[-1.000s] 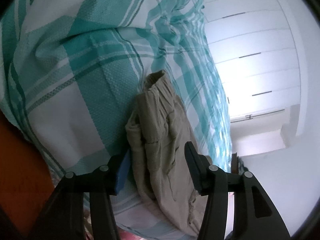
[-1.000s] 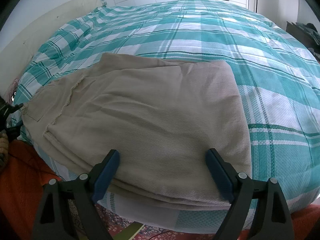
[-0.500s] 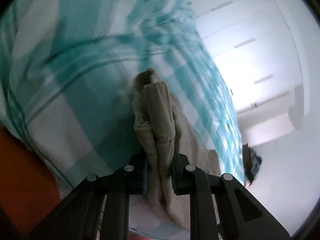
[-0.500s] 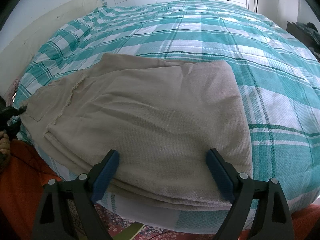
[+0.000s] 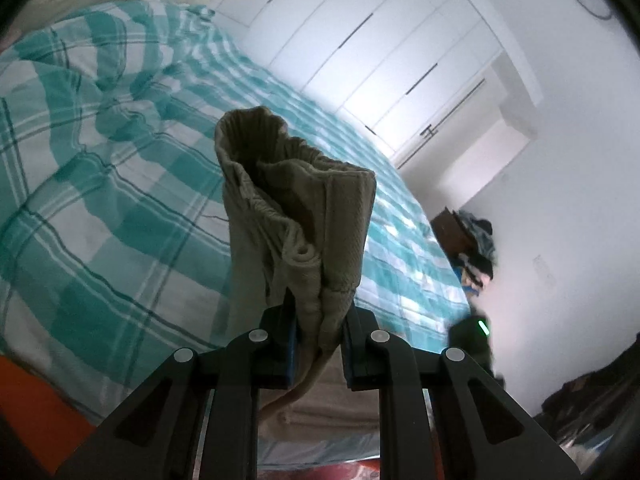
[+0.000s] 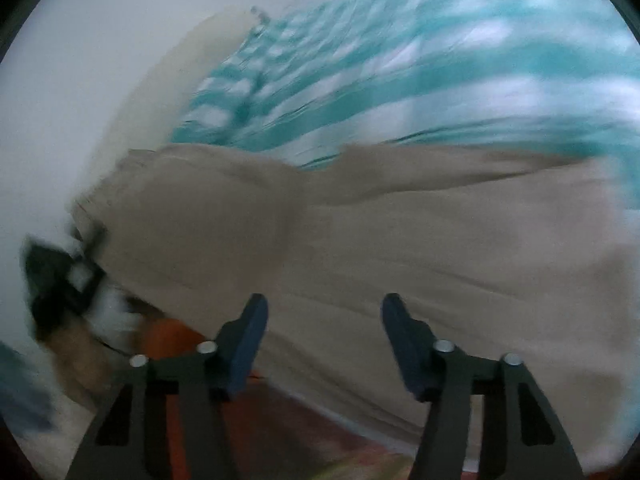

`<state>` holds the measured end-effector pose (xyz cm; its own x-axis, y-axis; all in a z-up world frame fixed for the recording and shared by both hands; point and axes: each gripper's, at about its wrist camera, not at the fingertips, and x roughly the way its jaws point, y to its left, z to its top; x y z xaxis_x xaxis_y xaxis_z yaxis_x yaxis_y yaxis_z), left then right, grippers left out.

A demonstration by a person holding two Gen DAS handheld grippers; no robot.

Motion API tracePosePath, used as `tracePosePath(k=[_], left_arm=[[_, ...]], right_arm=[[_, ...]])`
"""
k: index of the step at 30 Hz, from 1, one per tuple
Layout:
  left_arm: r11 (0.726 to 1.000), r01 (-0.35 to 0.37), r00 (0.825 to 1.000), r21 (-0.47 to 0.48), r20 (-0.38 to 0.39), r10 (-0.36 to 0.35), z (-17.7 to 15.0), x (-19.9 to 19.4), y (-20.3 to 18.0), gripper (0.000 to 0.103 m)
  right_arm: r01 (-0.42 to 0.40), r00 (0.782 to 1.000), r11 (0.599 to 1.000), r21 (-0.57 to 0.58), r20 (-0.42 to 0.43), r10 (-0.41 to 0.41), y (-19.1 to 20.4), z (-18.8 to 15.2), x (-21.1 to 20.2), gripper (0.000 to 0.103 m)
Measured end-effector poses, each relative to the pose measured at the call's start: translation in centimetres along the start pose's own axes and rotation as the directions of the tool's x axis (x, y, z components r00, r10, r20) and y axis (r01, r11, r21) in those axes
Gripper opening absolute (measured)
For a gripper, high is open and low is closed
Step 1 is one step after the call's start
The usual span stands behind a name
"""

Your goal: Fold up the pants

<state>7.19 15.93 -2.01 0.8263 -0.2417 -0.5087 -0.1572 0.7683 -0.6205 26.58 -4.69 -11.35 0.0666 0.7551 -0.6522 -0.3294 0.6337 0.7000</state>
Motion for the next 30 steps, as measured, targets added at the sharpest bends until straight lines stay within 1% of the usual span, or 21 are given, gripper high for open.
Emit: tracePosePath(k=[2,4,5,7,8,11,13,14,16,17,18,19,20,21,22,23,25,27,28,29,30], left_arm=[[1.0,0.011,1.0,-0.014,0.007,-0.011,0.0,-0.4,0.4,0.015],[0.999,0.022,1.0,-0.031,0.01,-0.021,0.0,-0.9,0.8,0.015],[0.999,0.023,1.0,-0.032,0.008,-0.023,-0.3,-1.1,0.7,0.015],[0.999,0.022,1.0,-0.033,0.003,-0.022,-0.3,-1.1,0.9,0.015],[0.999,0.024,1.0,-0.035,0.002,-0.024,-0.4,-1.0,1.1,0.015],[0.999,0.024,1.0,-0.045,0.003,-0.024,-0.6,-1.3,1.4,0.015],[0.998,0.028,1.0,-0.063,0.008,-0.028,-0.5,-1.3,1.8,0.015],[0.997,0.03,1.0,-0.068,0.011,-0.029,-0.4,-1.2,2.0,0.015],[0.996,0.034,0.999,-0.077,0.011,-0.033,-0.4,-1.1,2.1,0.015],[0.996,0.037,0.999,-0.079,0.01,-0.037,-0.4,-1.1,2.0,0.015],[0.996,0.039,0.999,-0.079,0.008,-0.039,-0.3,-1.0,1.8,0.015],[0.996,0.042,0.999,-0.078,0.005,-0.041,-0.3,-1.0,1.5,0.015],[0.996,0.045,0.999,-0.073,0.002,-0.045,-0.3,-0.9,1.0,0.015],[0.997,0.051,0.999,-0.062,-0.003,-0.052,-0.2,-0.8,0.2,0.015],[0.997,0.055,0.998,-0.049,-0.009,-0.056,-0.2,-0.7,-0.5,0.015],[0.998,0.059,0.998,-0.025,-0.017,-0.059,-0.3,-0.5,-1.7,0.015],[0.997,0.078,0.996,0.03,-0.039,-0.077,-0.6,0.0,-4.3,0.015],[0.989,0.108,0.992,0.101,-0.083,-0.1,-1.5,1.4,-7.8,0.015],[0.98,0.129,0.987,0.152,-0.116,-0.112,-2.3,2.8,-10.1,0.015],[0.971,0.148,0.982,0.187,-0.146,-0.121,-3.1,4.0,-11.8,0.015],[0.963,0.168,0.975,0.211,-0.178,-0.131,-3.9,5.4,-13.3,0.016]], right_arm=[[-0.047,0.998,0.998,0.035,-0.051,0.048,1.0,2.3,3.6,0.042],[-0.061,0.992,0.997,0.054,-0.104,0.066,1.8,3.9,7.8,0.042],[-0.048,0.988,0.997,0.065,-0.143,0.057,1.9,4.6,10.3,0.041],[0.066,0.98,0.997,0.033,-0.19,-0.059,1.6,6.0,14.2,0.039],[0.12,0.976,0.992,0.034,-0.185,-0.112,1.1,7.1,15.4,0.031],[0.156,0.986,0.979,0.129,-0.085,-0.146,-0.5,10.5,15.6,0.031],[0.139,0.99,0.978,0.155,-0.06,-0.131,-0.9,12.0,15.3,0.032],[0.105,0.992,0.983,0.153,-0.085,-0.093,-0.6,12.1,15.2,0.032],[0.0,0.993,0.989,0.148,-0.12,0.018,0.4,11.1,14.4,0.032],[-0.084,0.982,0.985,0.152,-0.154,0.108,1.4,9.3,13.7,0.032],[-0.119,0.973,0.982,0.146,-0.181,0.145,1.9,8.0,13.5,0.032],[-0.139,0.961,0.982,0.128,-0.222,0.165,2.6,6.0,13.4,0.035],[-0.126,0.949,0.987,0.099,-0.279,0.149,3.1,3.7,13.6,0.036],[-0.095,0.928,0.993,0.069,-0.354,0.114,3.4,1.4,14.1,0.036],[-0.082,0.914,0.995,0.053,-0.394,0.096,3.4,-0.2,14.2,0.036],[-0.105,0.92,0.994,0.025,-0.378,0.107,3.6,-1.5,13.3,0.036],[-0.156,0.94,0.987,-0.03,-0.31,0.139,4.1,-2.3,10.0,0.036],[-0.164,0.967,0.986,-0.035,-0.205,0.153,3.1,-2.3,5.3,0.036],[-0.142,0.981,0.989,-0.046,-0.14,0.135,2.2,-2.3,2.7,0.037],[-0.077,0.996,0.995,-0.068,-0.044,0.074,1.0,-2.0,-0.9,0.04],[-0.025,0.999,0.997,-0.071,0.023,0.027,-0.1,-2.1,-3.3,0.041]])
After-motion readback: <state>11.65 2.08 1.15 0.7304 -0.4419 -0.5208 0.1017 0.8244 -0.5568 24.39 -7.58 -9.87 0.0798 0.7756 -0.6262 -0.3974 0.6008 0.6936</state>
